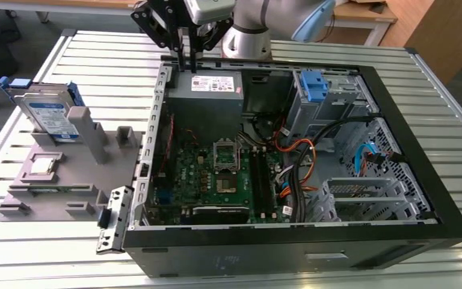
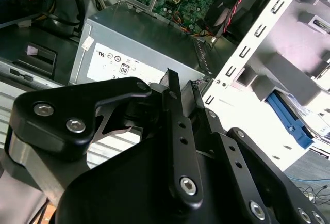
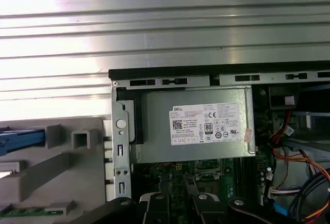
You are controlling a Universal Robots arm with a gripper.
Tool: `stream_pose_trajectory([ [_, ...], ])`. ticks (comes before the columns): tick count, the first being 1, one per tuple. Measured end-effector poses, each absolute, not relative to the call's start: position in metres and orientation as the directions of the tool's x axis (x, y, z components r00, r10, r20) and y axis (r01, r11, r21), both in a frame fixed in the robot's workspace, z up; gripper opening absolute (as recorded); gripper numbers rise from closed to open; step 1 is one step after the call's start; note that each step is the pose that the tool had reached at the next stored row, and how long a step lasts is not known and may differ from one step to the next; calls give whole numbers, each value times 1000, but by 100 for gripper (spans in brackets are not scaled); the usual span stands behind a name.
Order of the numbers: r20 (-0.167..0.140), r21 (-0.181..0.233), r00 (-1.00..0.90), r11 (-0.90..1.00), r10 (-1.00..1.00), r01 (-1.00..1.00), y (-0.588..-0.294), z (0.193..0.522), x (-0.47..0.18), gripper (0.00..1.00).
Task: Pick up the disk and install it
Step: 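Reach for the disk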
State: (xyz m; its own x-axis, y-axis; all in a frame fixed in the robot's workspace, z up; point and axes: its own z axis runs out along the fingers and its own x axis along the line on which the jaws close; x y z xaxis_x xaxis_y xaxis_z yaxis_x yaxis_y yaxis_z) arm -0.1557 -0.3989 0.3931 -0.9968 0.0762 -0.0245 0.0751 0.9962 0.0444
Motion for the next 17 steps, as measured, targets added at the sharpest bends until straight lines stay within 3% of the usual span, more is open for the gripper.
stream_pose_trajectory([
  [17,-24,44,-997,996,76,75,-399,393,-164,24],
])
